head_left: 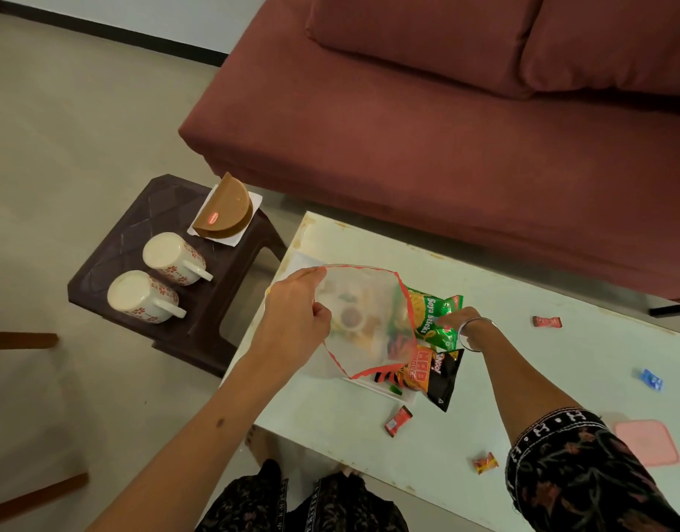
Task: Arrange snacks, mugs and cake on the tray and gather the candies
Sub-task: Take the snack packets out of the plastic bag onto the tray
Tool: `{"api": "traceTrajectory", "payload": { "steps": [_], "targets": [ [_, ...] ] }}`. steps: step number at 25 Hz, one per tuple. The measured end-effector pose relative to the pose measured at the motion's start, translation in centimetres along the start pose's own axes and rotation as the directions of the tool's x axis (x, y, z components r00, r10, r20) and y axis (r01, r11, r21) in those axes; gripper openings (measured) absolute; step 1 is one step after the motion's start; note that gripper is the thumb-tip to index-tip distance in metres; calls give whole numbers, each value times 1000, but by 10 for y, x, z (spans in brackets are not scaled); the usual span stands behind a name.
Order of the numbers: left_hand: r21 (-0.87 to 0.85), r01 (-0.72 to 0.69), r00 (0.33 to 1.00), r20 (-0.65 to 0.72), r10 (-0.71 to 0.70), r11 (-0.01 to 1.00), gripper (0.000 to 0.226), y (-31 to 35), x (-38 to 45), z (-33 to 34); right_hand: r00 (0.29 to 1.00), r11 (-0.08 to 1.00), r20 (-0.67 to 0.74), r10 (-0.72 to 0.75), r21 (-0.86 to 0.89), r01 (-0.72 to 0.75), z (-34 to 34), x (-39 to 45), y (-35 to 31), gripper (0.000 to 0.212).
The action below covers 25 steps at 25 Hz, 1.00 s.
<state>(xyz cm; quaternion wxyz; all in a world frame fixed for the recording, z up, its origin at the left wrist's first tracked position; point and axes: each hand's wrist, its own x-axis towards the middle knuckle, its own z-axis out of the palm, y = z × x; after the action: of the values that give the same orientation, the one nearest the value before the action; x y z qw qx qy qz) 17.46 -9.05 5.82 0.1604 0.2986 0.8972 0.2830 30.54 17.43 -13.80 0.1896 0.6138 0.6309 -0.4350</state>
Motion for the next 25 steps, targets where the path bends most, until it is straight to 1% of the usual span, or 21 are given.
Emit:
{"api": "traceTrajectory", "payload": {
  "steps": [2, 5, 7, 8, 9, 10, 11, 12, 13, 14, 15, 16, 17, 18, 19, 20, 21, 22, 23, 24, 25],
  "targets": [
    [5, -2, 1000, -5, 2, 1000, 51, -1, -1, 1, 1000, 999, -23, -8, -48, 6, 1, 0, 4, 50],
    [-22, -2, 1000, -30, 1, 1000, 50, -1, -2, 2, 984, 997, -163, -72, -40, 66, 4, -10, 2, 50],
    [-70, -25, 998, -53, 21, 997, 47, -1, -3, 2, 976, 987, -175, -130, 69, 144, 12, -23, -4, 54],
    [-106, -44, 997, -60, 38, 993, 43, -1, -2, 2, 987, 967, -115, -116, 215, 139, 18, -35, -11, 58],
    [-155, -63, 997, -61, 54, 986, 36, 0, -1, 2, 997, 905, -4, -75, 419, 70, 23, -50, -17, 61],
    [-236, -65, 997, -51, 54, 970, 29, 2, 1, 3, 988, 797, 142, -53, 602, -44, 29, -66, -22, 61],
    [-342, -34, 999, -16, 31, 939, 26, 5, 2, 4, 970, 684, 234, -67, 719, -127, 34, -81, -26, 55],
    [-452, 20, 999, 40, -2, 892, 29, 7, 2, 5, 952, 597, 283, -118, 786, -160, 39, -93, -28, 53],
    [-555, 95, 994, 100, -48, 826, 35, 7, 2, 6, 926, 530, 325, -190, 828, -182, 43, -102, -29, 57],
    [-651, 179, 983, 157, -99, 737, 38, 7, 3, 6, 887, 487, 374, -272, 848, -209, 48, -111, -30, 62],
    [-728, 254, 967, 212, -143, 636, 36, 8, 2, 7, 829, 458, 429, -358, 855, -244, 50, -124, -34, 68],
    [-776, 299, 954, 246, -170, 556, 28, 9, 0, 7, 758, 462, 483, -439, 845, -270, 51, -138, -38, 66],
    [-787, 317, 948, 255, -189, 530, 17, 10, -2, 5, 692, 484, 502, -519, 840, -246, 53, -150, -44, 56],
    [-760, 311, 950, 245, -193, 570, 21, 12, -3, 6, 652, 510, 502, -568, 837, -200, 53, -158, -51, 41],
    [-696, 293, 956, 223, -190, 655, 44, 14, -4, 8, 643, 527, 494, -585, 834, -161, 51, -166, -60, 29],
    [-608, 262, 965, 190, -183, 750, 72, 18, -5, 9, 638, 521, 473, -607, 844, -130, 48, -173, -66, 26],
    [-504, 229, 973, 140, -182, 833, 95, 21, -4, 8, 633, 499, 444, -634, 860, -104, 46, -179, -71, 30],
    [-436, 191, 981, 99, -164, 880, 109, 24, -3, 9, 629, 478, 405, -663, 876, -61, 43, -189, -75, 32],
    [-418, 153, 988, 80, -132, 895, 114, 26, -2, 9, 629, 464, 359, -690, 886, 3, 39, -198, -77, 30],
    [-481, 111, 993, 83, -81, 870, 109, 24, 0, 10, 637, 467, 318, -702, 881, 75, 35, -204, -77, 27],
    [-581, 79, 995, 101, -25, 810, 94, 23, -1, 11, 652, 480, 295, -698, 869, 121, 33, -207, -75, 25]
  ]
}}
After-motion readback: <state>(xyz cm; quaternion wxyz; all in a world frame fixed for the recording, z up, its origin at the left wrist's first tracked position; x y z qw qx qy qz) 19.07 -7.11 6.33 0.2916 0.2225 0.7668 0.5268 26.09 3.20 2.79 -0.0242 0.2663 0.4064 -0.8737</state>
